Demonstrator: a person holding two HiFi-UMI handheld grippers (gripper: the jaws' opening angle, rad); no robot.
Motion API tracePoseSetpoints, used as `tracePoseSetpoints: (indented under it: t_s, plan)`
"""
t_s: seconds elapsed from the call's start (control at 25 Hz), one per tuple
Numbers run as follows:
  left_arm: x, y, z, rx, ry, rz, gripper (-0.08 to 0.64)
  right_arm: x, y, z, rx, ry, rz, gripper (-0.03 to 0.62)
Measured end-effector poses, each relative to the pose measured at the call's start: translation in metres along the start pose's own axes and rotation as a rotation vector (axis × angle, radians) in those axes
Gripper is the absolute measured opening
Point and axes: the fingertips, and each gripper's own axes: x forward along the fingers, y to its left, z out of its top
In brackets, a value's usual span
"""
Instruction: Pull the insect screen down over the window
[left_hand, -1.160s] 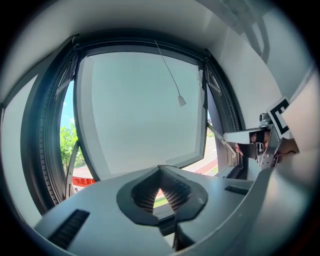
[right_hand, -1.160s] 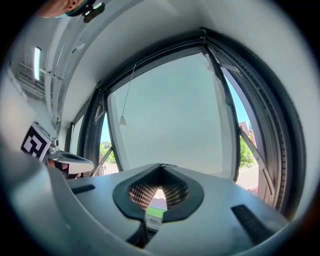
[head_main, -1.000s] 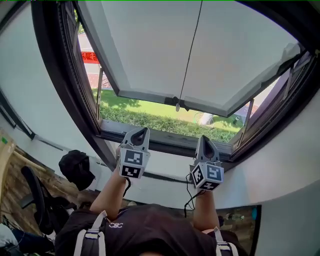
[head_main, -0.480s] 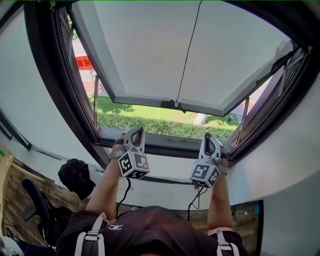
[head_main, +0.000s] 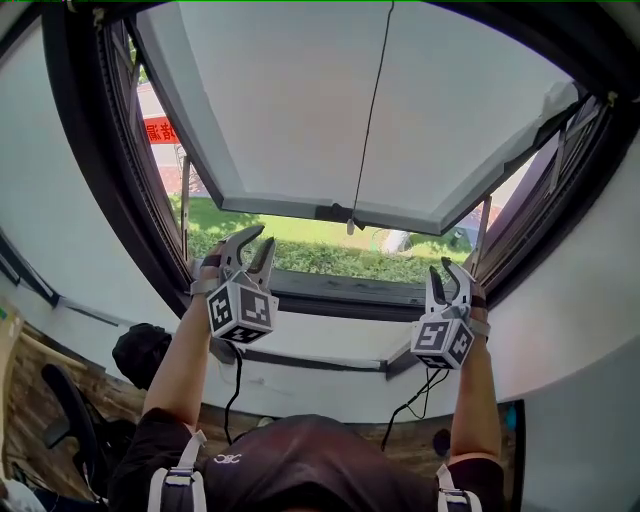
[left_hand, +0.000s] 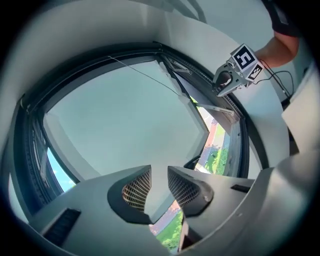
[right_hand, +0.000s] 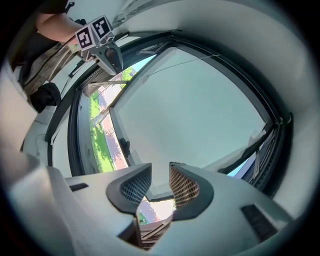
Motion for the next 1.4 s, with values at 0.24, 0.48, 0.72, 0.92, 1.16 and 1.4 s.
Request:
tracePoseSetpoints:
  t_s: [0.24,0.48,0.72,0.92,1.16,1.4]
  plan:
    - [-0.007,0.084,0.036,0.281,-0.006,0.167,0.118,-0.016,-0.054,0.006,-0.015,-0.014,-0.06,0.12]
    - [-0.023,0.168,0.084,0.417,-0.03,0.288,0.115,-0.036,-0.146,0.053,-0.084,-0.095,-0.154,0.115]
    - [-0.039,0.232,0.146,0.526,-0.069,0.364,0.097,-0.04,-0.225,0.099,-0.168,-0.148,-0.248,0.111]
    - [-0.051,0.271,0.19,0.572,-0.086,0.382,0.1,-0.046,-0.275,0.129,-0.283,-0.155,-0.294,0.089]
    - [-0.055,0.319,0.228,0.58,-0.097,0.42,0.112,-0.053,-0.326,0.147,-0.255,-0.154,-0.252,0.089]
    - [-0.04,0.345,0.219,0.637,0.075,0.392,0.107,-0.051,-0.372,0.146,-0.303,-0.062,-0.308,0.089]
